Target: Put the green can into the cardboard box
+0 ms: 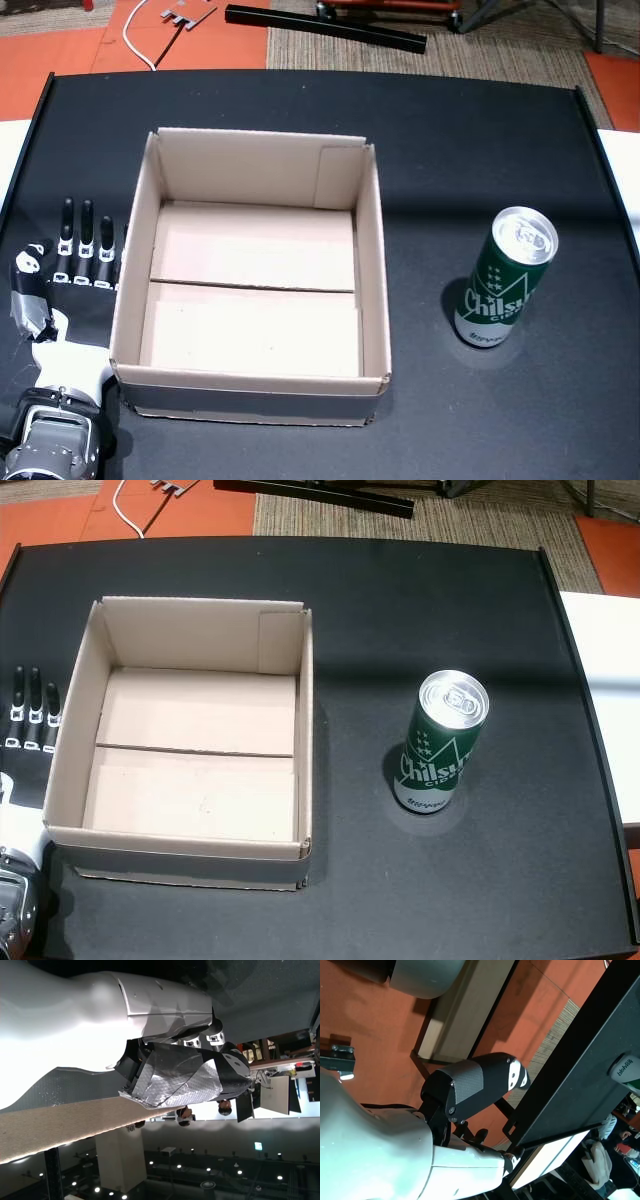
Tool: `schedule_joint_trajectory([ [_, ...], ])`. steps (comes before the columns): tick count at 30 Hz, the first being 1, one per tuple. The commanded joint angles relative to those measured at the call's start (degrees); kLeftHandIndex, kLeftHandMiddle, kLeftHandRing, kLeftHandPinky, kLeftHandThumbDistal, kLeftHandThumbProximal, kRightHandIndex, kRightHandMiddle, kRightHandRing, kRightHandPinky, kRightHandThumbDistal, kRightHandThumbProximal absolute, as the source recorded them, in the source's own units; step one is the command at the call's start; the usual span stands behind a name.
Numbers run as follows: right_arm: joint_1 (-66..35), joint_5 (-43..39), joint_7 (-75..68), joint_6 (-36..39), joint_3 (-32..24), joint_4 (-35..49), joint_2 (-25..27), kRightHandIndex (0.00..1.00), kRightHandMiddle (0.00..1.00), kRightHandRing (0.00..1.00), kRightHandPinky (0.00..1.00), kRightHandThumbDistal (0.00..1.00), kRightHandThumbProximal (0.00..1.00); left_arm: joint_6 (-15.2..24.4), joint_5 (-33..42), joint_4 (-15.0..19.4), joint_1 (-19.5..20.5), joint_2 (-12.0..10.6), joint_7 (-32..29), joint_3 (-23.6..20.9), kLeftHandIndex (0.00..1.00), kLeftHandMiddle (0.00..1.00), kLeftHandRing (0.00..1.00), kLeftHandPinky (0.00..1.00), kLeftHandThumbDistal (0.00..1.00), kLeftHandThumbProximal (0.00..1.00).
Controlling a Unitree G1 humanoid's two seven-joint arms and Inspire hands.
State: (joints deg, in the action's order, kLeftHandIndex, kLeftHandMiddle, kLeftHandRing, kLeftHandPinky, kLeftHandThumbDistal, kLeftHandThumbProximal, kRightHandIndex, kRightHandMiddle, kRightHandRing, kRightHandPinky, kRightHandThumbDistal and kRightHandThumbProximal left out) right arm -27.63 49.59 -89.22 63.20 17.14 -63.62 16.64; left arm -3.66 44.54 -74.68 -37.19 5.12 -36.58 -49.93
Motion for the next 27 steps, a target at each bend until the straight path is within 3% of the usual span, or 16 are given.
schedule_joint_trajectory([
  [1, -1.31, -0.24, -3.28, 0.35, 0.29, 0.06, 0.47, 0.82, 0.91, 0.96, 1.00, 0.67, 0.40, -0.38, -0.66, -1.87, 2.94, -1.28, 1.89, 0.03, 0.45, 0.42, 0.52, 0.66, 0.03, 0.77],
  [3, -1.23, -0.23, -3.28, 0.30, 0.43, -0.04, 0.57, 0.82, 0.91, 0.97, 1.00, 0.66, 0.38, -0.46, -0.60, -1.73, 2.72, -1.32, 2.25, 0.07, 0.47, 0.45, 0.56, 0.70, 0.02, 0.80],
  [8, -1.45, -0.18, -3.27, 0.71, 0.49, 0.40, 0.67, 0.82, 0.91, 0.97, 1.00, 0.65, 0.36, -0.42, -0.71, -1.78, 2.84, -1.32, 1.97, 0.14, 0.46, 0.45, 0.55, 0.69, 0.04, 0.82],
  [16, -0.42, -0.07, -3.13, 1.87, 1.02, 0.38, 0.91, 0.83, 0.93, 0.98, 1.00, 0.65, 0.44, -0.14, -0.75, -1.83, 2.90, -1.36, 1.72, 0.11, 0.45, 0.43, 0.53, 0.67, 0.03, 0.79],
  [19, 1.53, 0.29, -0.24, 3.19, 1.00, 4.51, 3.11, 0.85, 0.94, 1.00, 1.00, 0.75, 0.55, -0.69, -0.58, -1.82, 2.64, -1.32, 2.20, 0.03, 0.45, 0.43, 0.54, 0.68, 0.03, 0.80],
  [20, 2.20, -1.21, 2.82, 4.51, 0.52, 6.21, 3.83, 0.88, 0.96, 1.00, 1.00, 0.80, 0.53, -0.77, -0.60, -1.81, 2.63, -1.31, 1.98, 0.07, 0.45, 0.44, 0.53, 0.68, 0.03, 0.82],
  [23, 4.29, -8.71, 14.84, 9.15, -0.72, 11.21, 5.54, 0.93, 0.99, 1.00, 1.00, 0.84, 0.47, -0.58, -0.78, -1.76, 2.55, -1.37, 1.97, 0.25, 0.45, 0.44, 0.55, 0.69, 0.03, 0.83],
  [25, 6.52, -12.34, 21.77, 8.60, -1.91, 14.26, 6.23, 0.91, 0.99, 1.00, 1.00, 0.89, 0.54, -0.42, -0.75, -1.71, 2.43, -1.46, 2.28, 0.28, 0.47, 0.45, 0.57, 0.70, 0.03, 0.82],
  [27, 9.44, -15.12, 28.29, 7.59, -2.93, 15.89, 6.61, 0.91, 0.99, 1.00, 1.00, 0.90, 0.55, -0.78, -0.52, -1.71, 2.40, -1.43, 1.98, 0.14, 0.47, 0.45, 0.58, 0.70, 0.04, 0.81],
])
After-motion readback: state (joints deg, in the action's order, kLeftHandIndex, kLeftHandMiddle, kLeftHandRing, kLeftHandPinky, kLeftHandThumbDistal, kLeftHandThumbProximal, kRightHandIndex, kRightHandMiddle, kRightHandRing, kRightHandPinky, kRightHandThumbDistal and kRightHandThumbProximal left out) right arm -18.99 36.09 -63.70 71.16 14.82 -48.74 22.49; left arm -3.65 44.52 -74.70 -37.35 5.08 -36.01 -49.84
